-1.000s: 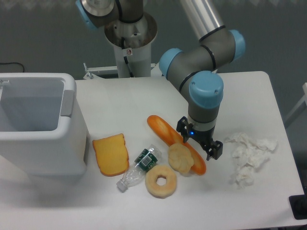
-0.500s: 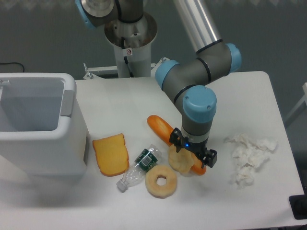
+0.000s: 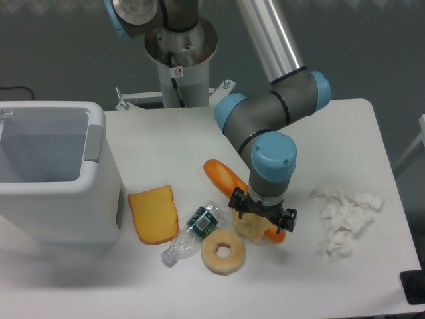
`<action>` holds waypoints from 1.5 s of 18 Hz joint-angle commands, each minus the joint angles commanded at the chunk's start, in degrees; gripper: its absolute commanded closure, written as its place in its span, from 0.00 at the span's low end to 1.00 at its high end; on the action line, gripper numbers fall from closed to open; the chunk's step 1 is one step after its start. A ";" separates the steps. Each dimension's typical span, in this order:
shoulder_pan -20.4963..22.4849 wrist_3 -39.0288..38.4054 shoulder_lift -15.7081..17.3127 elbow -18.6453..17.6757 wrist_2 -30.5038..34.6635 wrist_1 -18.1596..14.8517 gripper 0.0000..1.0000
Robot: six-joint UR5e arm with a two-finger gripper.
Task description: Pick up the round bread
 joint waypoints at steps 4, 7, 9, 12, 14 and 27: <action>0.00 0.00 -0.53 -0.18 0.00 0.00 0.15; 0.00 0.00 -0.97 -0.44 0.09 0.00 0.46; 0.00 -0.09 -0.88 -0.44 0.00 -0.09 0.74; 0.00 -0.09 -0.53 -0.35 0.00 -0.09 1.00; 0.00 0.00 -0.01 -0.18 0.00 -0.09 1.00; 2.11 -0.09 6.06 3.52 -1.76 -0.79 1.00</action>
